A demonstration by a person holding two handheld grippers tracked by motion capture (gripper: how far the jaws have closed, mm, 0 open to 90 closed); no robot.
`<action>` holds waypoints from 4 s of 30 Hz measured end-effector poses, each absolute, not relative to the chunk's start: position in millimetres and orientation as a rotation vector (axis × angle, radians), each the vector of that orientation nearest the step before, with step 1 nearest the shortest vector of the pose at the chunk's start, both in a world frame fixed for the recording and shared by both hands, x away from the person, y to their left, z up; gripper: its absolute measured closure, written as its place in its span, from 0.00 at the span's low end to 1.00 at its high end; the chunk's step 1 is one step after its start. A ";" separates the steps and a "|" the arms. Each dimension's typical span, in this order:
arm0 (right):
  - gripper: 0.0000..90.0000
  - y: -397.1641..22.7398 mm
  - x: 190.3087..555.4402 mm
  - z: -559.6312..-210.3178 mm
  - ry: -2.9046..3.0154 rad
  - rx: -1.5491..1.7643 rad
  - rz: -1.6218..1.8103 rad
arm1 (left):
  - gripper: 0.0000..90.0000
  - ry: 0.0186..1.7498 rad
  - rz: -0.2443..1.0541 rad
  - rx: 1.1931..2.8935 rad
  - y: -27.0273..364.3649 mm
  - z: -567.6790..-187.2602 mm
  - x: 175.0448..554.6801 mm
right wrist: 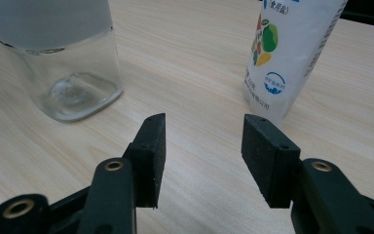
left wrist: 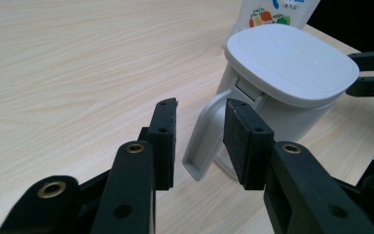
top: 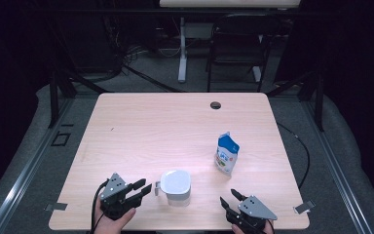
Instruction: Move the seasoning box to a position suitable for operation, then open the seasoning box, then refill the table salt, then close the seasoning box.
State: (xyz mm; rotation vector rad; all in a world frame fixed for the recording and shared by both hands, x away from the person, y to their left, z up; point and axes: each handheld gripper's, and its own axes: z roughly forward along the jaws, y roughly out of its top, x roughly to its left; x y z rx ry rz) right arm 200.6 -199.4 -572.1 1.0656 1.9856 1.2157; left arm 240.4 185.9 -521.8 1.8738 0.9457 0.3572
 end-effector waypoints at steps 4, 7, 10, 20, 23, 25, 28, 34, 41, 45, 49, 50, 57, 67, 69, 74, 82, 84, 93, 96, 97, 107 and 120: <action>0.57 -199.0 201.7 -571.8 1.989 1.066 1.219 | 0.69 0.946 0.371 1.871 186.6 -516.1 242.3; 0.57 -197.3 203.2 -570.1 1.988 1.057 1.230 | 0.70 0.944 0.386 1.881 184.9 -512.6 244.2; 0.57 -195.5 204.4 -569.0 2.004 1.058 1.235 | 0.73 0.948 0.388 1.892 182.3 -510.9 247.1; 0.58 -188.0 208.2 -559.5 2.020 1.033 1.257 | 0.83 0.927 0.404 1.924 176.4 -500.9 253.8; 0.58 -186.2 208.8 -558.1 2.026 1.027 1.260 | 0.84 0.918 0.399 1.932 175.4 -498.4 255.6; 0.58 -185.0 208.9 -557.1 2.036 1.023 1.258 | 0.85 0.913 0.397 1.934 174.4 -496.6 256.4; 0.58 -182.7 209.3 -556.0 2.035 1.014 1.259 | 0.86 0.902 0.396 1.937 172.8 -494.0 257.8; 0.58 -178.0 213.3 -553.4 2.046 1.004 1.266 | 0.90 0.878 0.380 1.949 167.7 -489.2 259.7; 0.58 -172.1 216.7 -548.7 2.049 0.981 1.282 | 0.95 0.837 0.371 1.982 160.8 -486.0 258.1; 0.59 -168.2 217.3 -546.4 2.054 0.970 1.284 | 1.00 0.826 0.360 1.997 158.4 -484.3 259.0; 0.63 -165.0 218.9 -545.3 2.065 0.957 1.269 | 1.00 0.822 0.335 2.007 154.7 -483.2 260.0; 0.64 -164.0 219.3 -545.2 2.068 0.961 1.260 | 1.00 0.822 0.327 2.008 153.4 -483.2 260.1; 0.72 -160.8 221.8 -544.2 2.096 0.953 1.243 | 1.00 0.817 0.329 2.023 149.0 -483.3 263.1; 0.80 -160.8 222.7 -540.7 2.107 0.944 1.236 | 1.00 0.806 0.320 2.047 143.7 -484.1 264.7; 0.81 -160.8 222.9 -540.1 2.109 0.940 1.238 | 1.00 0.811 0.317 2.049 142.8 -484.5 265.0; 0.84 -160.0 223.2 -538.9 2.117 0.928 1.238 | 1.00 0.815 0.324 2.049 142.3 -485.1 265.7; 0.94 -158.7 224.2 -538.3 2.144 0.915 1.239 | 1.00 0.808 0.342 2.055 141.1 -485.2 265.0; 0.97 -157.7 224.7 -538.2 2.155 0.911 1.239 | 1.00 0.808 0.342 2.055 141.1 -485.2 265.0; 1.00 -149.6 226.7 -533.7 2.179 0.868 1.250 | 1.00 0.810 0.339 2.046 141.9 -486.2 264.6; 1.00 -147.0 227.2 -531.6 2.179 0.858 1.250 | 1.00 0.810 0.339 2.046 141.9 -486.2 264.6; 1.00 -146.5 227.5 -531.0 2.179 0.855 1.251 | 1.00 0.810 0.339 2.046 142.0 -486.2 264.6; 1.00 -138.8 228.4 -524.5 2.196 0.819 1.266 | 1.00 0.811 0.340 2.035 142.7 -487.3 264.2; 1.00 -122.0 229.4 -521.0 2.239 0.757 1.254 | 1.00 0.814 0.339 2.031 143.1 -487.7 264.0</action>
